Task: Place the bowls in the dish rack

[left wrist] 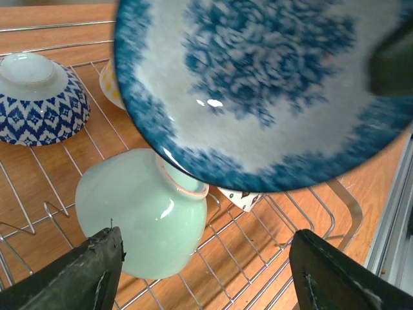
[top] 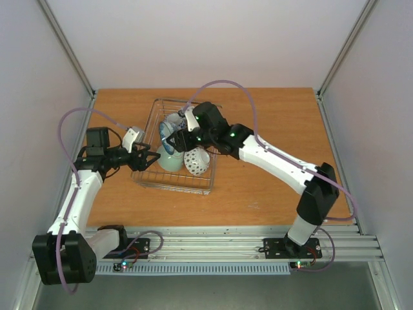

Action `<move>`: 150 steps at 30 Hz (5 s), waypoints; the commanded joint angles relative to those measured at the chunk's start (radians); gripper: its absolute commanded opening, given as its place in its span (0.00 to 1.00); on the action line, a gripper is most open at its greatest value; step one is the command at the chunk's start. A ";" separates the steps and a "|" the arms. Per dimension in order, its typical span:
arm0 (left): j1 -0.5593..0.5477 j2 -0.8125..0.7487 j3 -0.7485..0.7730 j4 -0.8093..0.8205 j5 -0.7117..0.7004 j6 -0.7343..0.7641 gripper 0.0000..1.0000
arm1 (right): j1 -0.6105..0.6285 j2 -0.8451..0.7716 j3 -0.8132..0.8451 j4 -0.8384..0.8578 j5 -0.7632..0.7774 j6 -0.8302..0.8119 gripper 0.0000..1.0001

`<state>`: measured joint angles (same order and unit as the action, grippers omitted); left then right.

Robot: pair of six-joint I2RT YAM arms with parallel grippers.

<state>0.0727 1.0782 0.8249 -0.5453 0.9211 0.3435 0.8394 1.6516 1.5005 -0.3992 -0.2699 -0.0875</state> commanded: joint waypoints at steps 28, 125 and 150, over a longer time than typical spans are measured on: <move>0.006 -0.017 -0.018 0.060 -0.014 -0.013 0.74 | -0.010 0.655 0.790 -0.436 0.593 -0.485 0.01; 0.006 -0.034 -0.024 0.071 -0.020 -0.015 0.74 | -0.014 0.642 0.705 -0.523 0.676 -0.515 0.99; 0.006 -0.041 -0.024 0.064 -0.016 -0.009 0.74 | -0.015 0.610 0.656 -0.495 0.633 -0.487 0.99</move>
<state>0.0727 1.0569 0.8146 -0.5186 0.8997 0.3256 0.8200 2.3112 2.1639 -0.9054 0.3710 -0.5991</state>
